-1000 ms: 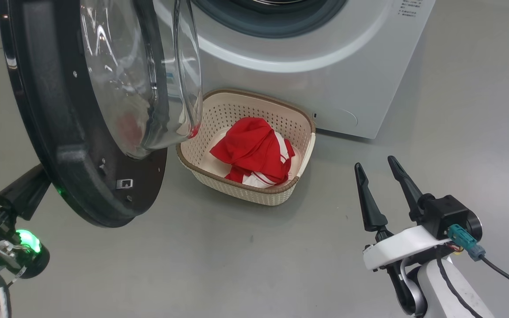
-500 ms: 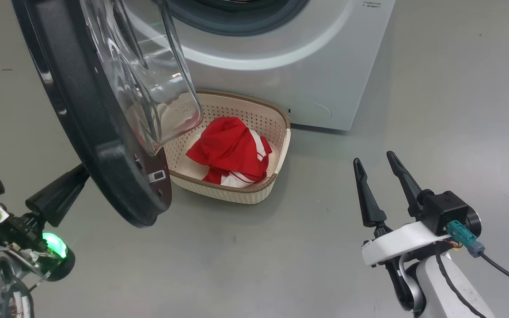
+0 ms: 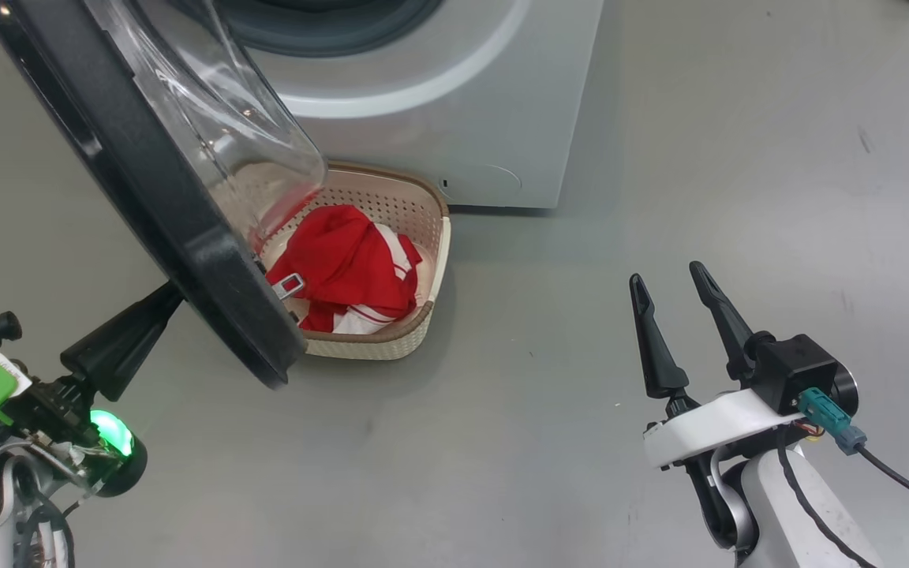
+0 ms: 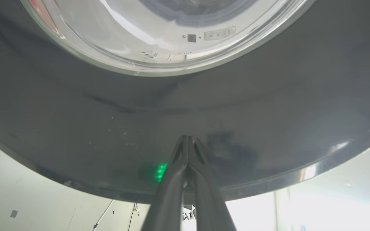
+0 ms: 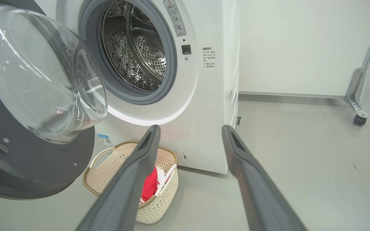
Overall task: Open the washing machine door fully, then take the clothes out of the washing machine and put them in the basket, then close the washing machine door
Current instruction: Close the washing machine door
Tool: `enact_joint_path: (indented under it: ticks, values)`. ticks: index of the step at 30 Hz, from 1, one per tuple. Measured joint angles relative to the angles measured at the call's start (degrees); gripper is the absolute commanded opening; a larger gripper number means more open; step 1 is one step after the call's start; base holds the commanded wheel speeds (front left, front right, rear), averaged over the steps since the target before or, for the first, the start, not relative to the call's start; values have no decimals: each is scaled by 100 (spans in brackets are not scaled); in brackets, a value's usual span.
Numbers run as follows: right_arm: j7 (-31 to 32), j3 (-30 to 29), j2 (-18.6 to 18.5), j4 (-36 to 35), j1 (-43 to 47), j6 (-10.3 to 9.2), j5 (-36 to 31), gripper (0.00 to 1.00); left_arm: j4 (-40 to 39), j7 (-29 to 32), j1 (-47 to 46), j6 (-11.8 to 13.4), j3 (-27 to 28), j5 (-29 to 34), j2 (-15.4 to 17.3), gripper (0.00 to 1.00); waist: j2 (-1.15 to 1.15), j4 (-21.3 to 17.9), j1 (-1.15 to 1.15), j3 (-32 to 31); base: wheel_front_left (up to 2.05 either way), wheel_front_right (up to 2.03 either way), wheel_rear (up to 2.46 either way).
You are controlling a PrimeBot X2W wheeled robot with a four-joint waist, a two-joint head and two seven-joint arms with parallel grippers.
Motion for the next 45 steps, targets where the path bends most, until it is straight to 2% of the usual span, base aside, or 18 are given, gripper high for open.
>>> enact_joint_path:
  ticks: [15,28,36,45]
  values:
    - [0,-5,25,-107,-73,-4,18,100,-30,-716,-107,8,264,42,-121,0,0,-1012,0,242,0,0,0]
    - [0,55,46,-129,-79,-3,67,100,-25,-1076,-447,51,301,-26,-224,0,0,-1719,0,389,0,0,0]
    - [0,68,58,-167,-80,-4,114,100,51,-1719,-761,51,642,-3,-256,0,0,-2130,0,465,0,0,0]
    - [0,92,81,-274,-79,-62,336,100,188,-2138,-1072,51,646,96,-261,0,0,-2509,0,558,0,0,0]
